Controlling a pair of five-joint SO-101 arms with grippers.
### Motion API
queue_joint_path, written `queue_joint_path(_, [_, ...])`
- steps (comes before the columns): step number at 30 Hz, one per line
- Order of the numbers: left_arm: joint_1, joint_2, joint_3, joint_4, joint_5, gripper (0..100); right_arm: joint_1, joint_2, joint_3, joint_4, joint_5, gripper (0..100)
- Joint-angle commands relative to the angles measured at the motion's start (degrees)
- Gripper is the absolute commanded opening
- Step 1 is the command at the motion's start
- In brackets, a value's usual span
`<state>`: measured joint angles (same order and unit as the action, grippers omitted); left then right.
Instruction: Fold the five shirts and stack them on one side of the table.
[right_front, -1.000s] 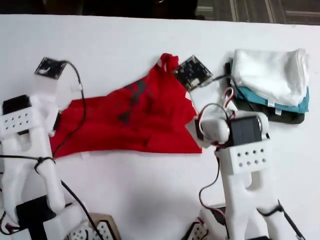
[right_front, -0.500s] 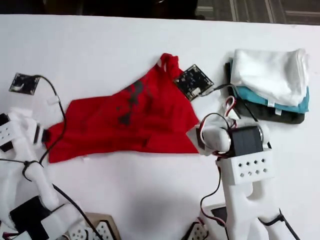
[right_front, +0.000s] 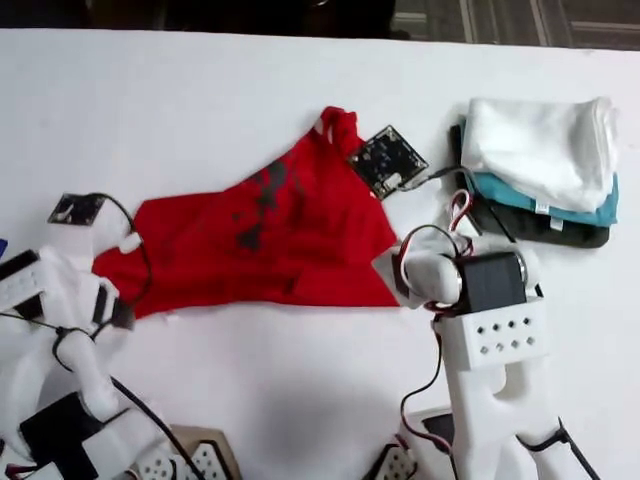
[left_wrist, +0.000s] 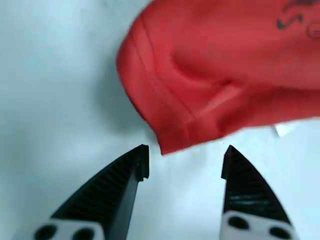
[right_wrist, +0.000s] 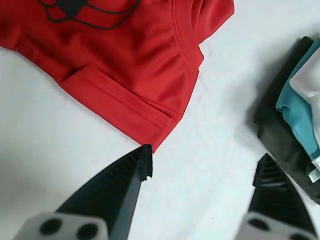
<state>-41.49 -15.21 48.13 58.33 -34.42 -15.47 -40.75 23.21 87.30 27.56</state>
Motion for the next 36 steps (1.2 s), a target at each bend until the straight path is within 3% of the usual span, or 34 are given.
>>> queue_joint_path(1, [0.35,-1.93,1.1,-6.42,1.93,26,0.31,-1.1,-0.26,-0.92,0.44,31.9])
queue_joint_path(6, [1.32,0.53,0.22,-8.88,1.93,26,0.31,-1.1,-0.26,-0.92,0.44,31.9])
queue_joint_path(13, [4.04,14.95,-7.87,-2.55,3.96,25,0.31,-1.1,-0.26,-0.92,0.44,31.9])
queue_joint_path(23, [7.82,21.63,-14.55,4.4,3.96,25,0.31,-1.1,-0.26,-0.92,0.53,31.9])
queue_joint_path(25, [9.14,21.89,-14.55,5.27,4.13,19,0.31,-1.1,-0.26,-0.92,0.53,31.9])
queue_joint_path(28, [9.93,21.89,-14.46,5.36,4.48,1,0.31,-1.1,-0.18,-0.92,0.44,31.9])
queue_joint_path(32, [9.76,21.54,-14.73,5.36,5.98,2,0.31,-0.92,0.44,-1.45,0.0,31.9])
queue_joint_path(36, [9.67,21.45,-14.73,5.36,6.07,3,-0.48,2.68,8.18,-9.36,-0.09,32.0])
